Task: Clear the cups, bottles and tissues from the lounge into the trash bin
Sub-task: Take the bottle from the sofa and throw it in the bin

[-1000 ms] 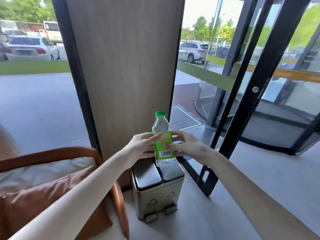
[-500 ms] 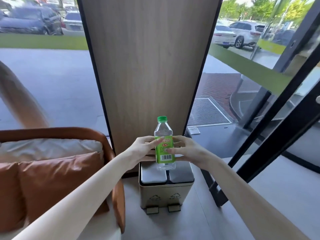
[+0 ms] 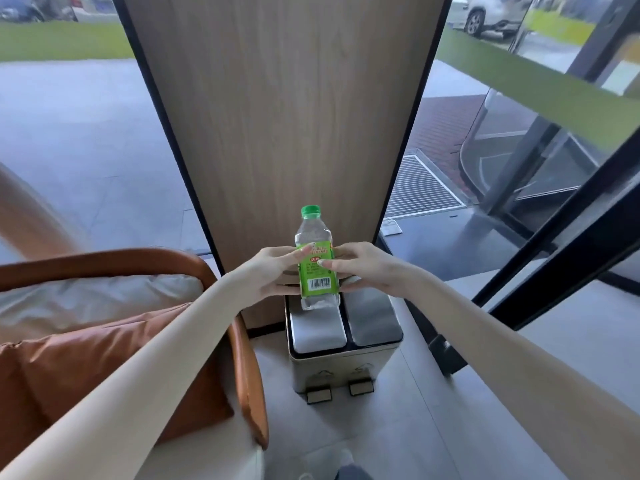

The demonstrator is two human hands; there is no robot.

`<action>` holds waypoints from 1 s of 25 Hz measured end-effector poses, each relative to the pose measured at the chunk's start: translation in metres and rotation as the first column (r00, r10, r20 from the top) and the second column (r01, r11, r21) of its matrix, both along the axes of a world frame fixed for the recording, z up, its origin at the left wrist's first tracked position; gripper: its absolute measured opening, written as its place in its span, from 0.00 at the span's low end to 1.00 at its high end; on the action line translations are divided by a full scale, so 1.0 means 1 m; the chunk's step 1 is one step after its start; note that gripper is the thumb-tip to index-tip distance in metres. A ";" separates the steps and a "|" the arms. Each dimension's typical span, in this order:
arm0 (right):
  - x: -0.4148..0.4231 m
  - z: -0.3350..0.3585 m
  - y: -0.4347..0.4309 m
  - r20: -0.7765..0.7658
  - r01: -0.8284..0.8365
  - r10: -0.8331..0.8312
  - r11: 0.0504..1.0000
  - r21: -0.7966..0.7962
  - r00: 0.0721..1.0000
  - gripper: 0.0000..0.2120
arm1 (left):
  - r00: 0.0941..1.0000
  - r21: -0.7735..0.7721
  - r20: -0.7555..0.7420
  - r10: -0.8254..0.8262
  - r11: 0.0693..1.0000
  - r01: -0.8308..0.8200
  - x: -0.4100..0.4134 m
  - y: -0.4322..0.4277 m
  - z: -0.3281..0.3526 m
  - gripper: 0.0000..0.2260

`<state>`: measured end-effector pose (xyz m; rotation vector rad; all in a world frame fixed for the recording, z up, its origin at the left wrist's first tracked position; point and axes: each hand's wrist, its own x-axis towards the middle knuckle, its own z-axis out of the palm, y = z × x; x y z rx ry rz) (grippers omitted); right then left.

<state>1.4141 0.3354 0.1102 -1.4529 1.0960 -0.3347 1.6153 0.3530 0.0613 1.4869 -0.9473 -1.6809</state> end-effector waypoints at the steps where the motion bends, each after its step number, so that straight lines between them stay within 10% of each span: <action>1: 0.000 0.000 -0.005 -0.014 0.009 -0.009 1.000 -0.003 1.000 0.18 | 1.000 -0.018 -0.013 -0.011 1.000 0.011 -0.001 -0.004 -0.002 0.22; 25: 0.000 -0.018 -0.116 -0.006 -0.053 0.053 0.999 0.005 0.999 0.26 | 0.996 -0.050 -0.060 0.058 0.997 -0.061 -0.004 -0.075 0.020 0.18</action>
